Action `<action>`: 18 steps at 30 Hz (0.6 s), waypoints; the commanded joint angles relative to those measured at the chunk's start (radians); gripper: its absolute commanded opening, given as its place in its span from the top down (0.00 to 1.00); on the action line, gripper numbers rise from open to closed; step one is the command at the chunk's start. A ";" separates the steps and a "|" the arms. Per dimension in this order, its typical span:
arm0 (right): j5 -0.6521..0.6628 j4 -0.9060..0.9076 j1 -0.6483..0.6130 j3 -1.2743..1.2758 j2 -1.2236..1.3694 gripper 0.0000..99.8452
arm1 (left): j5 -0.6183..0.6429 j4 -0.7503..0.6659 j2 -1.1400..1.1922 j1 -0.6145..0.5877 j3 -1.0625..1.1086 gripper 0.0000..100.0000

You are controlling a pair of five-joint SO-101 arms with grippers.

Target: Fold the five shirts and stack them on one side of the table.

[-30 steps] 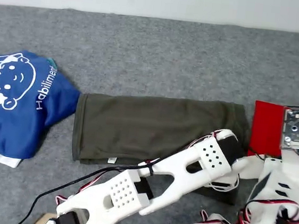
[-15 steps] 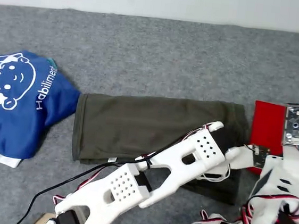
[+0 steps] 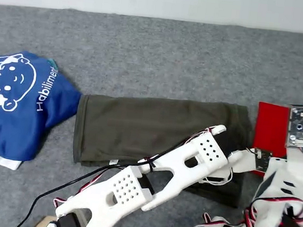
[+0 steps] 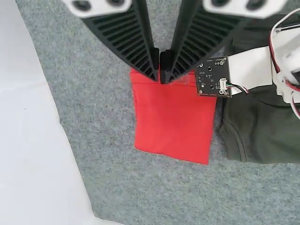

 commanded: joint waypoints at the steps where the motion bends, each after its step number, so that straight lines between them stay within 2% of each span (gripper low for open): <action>1: -0.003 -0.021 -0.007 -0.003 0.010 0.99 | -0.008 -0.017 -0.020 0.003 -0.015 0.96; 2: -0.003 -0.021 -0.007 -0.003 0.010 0.99 | -0.009 -0.012 -0.025 0.006 -0.024 0.99; 9: -0.005 -0.021 -0.005 -0.003 0.008 0.99 | -0.009 0.040 -0.046 -0.002 -0.139 0.98; 18: -0.006 -0.019 -0.005 -0.003 0.007 0.99 | -0.008 0.008 -0.035 -0.106 -0.163 0.99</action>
